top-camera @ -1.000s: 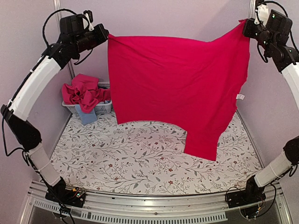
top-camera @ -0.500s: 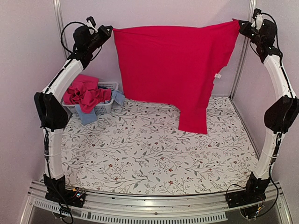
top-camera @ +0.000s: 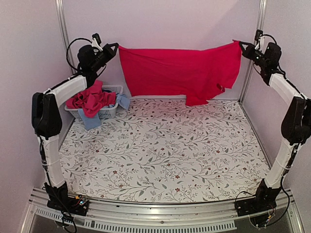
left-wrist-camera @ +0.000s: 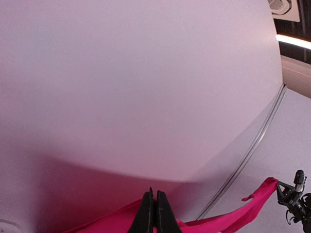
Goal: Fold and stack the mixed laundry pile
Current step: Flatten out the crumpled T-shirt at the center of the board, then adjust the flattened T-shirt at the center of the board.
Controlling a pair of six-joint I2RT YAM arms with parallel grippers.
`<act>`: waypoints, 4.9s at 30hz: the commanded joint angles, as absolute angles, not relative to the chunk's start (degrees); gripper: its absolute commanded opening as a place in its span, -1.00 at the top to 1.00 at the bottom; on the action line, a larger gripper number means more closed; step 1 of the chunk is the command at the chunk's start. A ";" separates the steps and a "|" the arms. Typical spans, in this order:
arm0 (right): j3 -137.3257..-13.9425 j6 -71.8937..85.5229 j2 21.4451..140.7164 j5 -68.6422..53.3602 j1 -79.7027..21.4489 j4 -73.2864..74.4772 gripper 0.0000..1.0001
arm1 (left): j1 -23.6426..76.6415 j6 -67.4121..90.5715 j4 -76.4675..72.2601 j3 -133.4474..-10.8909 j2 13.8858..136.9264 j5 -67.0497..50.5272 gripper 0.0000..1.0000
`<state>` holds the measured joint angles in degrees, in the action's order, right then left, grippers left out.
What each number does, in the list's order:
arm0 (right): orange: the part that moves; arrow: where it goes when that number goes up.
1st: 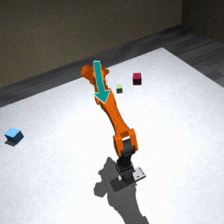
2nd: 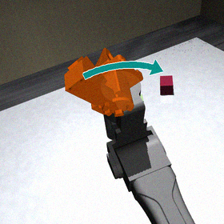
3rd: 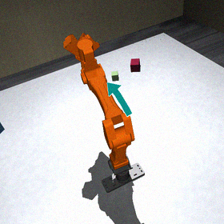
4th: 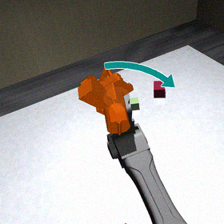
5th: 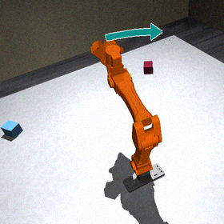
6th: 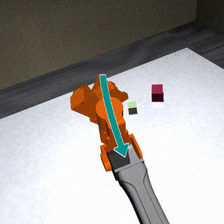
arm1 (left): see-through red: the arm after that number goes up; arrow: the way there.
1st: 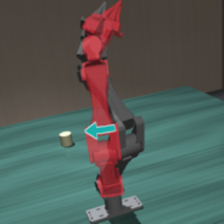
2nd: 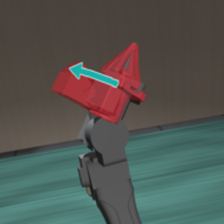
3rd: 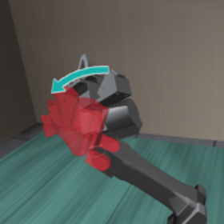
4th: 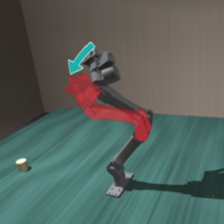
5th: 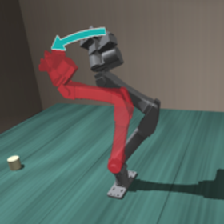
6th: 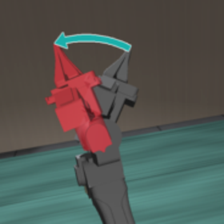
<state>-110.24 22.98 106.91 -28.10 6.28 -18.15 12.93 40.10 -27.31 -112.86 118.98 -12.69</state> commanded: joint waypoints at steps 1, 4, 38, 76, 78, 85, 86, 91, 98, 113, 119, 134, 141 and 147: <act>-91.82 22.07 101.44 -30.40 6.50 -20.60 1.00 | 13.69 38.26 -25.99 -105.20 121.00 -14.20 1.00; -83.36 21.09 98.10 -29.75 6.50 -19.80 1.00 | 14.16 39.62 -23.53 -102.25 122.22 -14.28 1.00; -43.55 24.19 66.16 -34.03 1.19 25.92 1.00 | 18.28 36.42 9.18 -46.17 86.16 -15.19 1.00; -43.03 18.78 65.19 -32.83 -7.11 45.78 -0.28 | 18.73 39.17 27.96 -41.54 70.43 -10.76 -0.13; -45.71 18.76 69.07 -32.84 -7.33 43.70 -0.27 | 19.51 38.70 27.25 -43.13 72.02 -10.70 -0.13; -49.93 13.57 82.58 -32.18 -9.40 41.84 -0.20 | 20.49 37.90 24.65 -44.82 77.65 -11.33 -0.13; -49.92 13.35 84.52 -32.36 -9.80 41.62 -0.19 | 20.78 37.56 24.61 -45.20 78.61 -11.18 -0.13; -49.55 12.35 88.74 -31.72 -11.94 39.98 -0.19 | 21.16 36.67 24.22 -46.47 81.81 -10.81 -0.13; -49.24 11.49 93.61 -27.91 -14.05 38.23 -0.19 | 21.24 36.60 23.34 -46.34 82.85 -10.95 -0.13; -52.87 11.10 93.05 -28.71 -19.99 44.67 0.69 | 21.33 36.80 23.14 -45.34 82.74 -10.45 -0.13; -51.20 11.80 89.09 -31.85 -24.31 48.43 0.90 | 21.32 37.04 24.05 -44.33 82.25 -10.65 -0.13; -49.78 11.83 88.98 -35.76 -42.53 50.57 0.20 | 21.28 43.20 27.49 -39.98 76.79 -10.89 -0.13; -45.57 19.36 79.34 -34.17 -36.56 48.68 0.04 | 20.79 46.35 26.84 -38.00 74.91 -12.04 -0.13; -39.54 31.49 67.19 -31.29 -21.48 46.35 0.19 | 19.88 49.89 23.86 -36.36 73.28 -12.53 -0.13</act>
<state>-41.76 22.70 72.60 -34.41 -27.75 47.55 20.40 47.00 26.22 -37.30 74.63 -12.08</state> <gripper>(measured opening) 0.425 0.567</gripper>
